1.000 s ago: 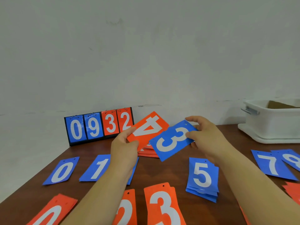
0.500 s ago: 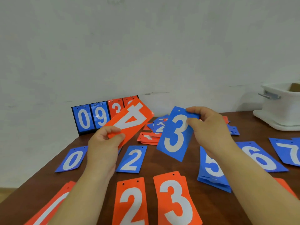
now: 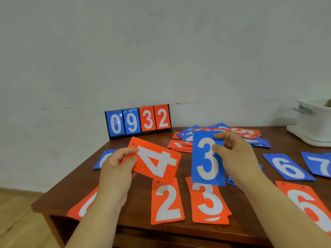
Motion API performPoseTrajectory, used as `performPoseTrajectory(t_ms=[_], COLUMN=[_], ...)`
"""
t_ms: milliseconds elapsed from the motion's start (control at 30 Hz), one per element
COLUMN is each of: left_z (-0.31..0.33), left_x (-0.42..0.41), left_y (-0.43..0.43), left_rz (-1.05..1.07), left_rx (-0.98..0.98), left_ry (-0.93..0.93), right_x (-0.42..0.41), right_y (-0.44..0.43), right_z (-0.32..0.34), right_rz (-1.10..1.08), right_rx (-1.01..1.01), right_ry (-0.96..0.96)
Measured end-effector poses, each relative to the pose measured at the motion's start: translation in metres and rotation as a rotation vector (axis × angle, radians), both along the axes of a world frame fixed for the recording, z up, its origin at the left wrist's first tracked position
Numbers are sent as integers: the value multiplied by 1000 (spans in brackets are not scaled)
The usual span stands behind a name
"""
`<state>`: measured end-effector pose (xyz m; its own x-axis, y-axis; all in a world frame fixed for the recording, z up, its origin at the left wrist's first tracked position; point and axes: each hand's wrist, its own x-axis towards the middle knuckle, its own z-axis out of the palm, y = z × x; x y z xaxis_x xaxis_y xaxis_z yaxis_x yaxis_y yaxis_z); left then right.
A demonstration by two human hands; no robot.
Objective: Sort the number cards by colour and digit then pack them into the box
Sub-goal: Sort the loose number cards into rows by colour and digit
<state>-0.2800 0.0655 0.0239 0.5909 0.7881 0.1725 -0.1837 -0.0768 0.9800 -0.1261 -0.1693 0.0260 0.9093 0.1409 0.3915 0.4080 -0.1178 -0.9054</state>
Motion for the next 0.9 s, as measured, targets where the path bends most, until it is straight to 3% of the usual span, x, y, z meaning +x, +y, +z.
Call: performPoseTrajectory(t_ms=[233, 633, 767, 900], left_z=[-5, 2, -12, -21], left_x=[-1, 84, 105, 108], left_y=[-30, -164, -177, -181], left_rz=[-194, -768, -834, -729], left_rx=[65, 873, 1095, 1201], left_ry=[135, 458, 568, 620], right_x=[-33, -31, -21, -14], right_y=[-54, -166, -177, -176], right_z=[-33, -48, -51, -45], right_rz=[-125, -329, -344, -300], right_rx=[147, 135, 132, 102], right_ry=[159, 167, 143, 129])
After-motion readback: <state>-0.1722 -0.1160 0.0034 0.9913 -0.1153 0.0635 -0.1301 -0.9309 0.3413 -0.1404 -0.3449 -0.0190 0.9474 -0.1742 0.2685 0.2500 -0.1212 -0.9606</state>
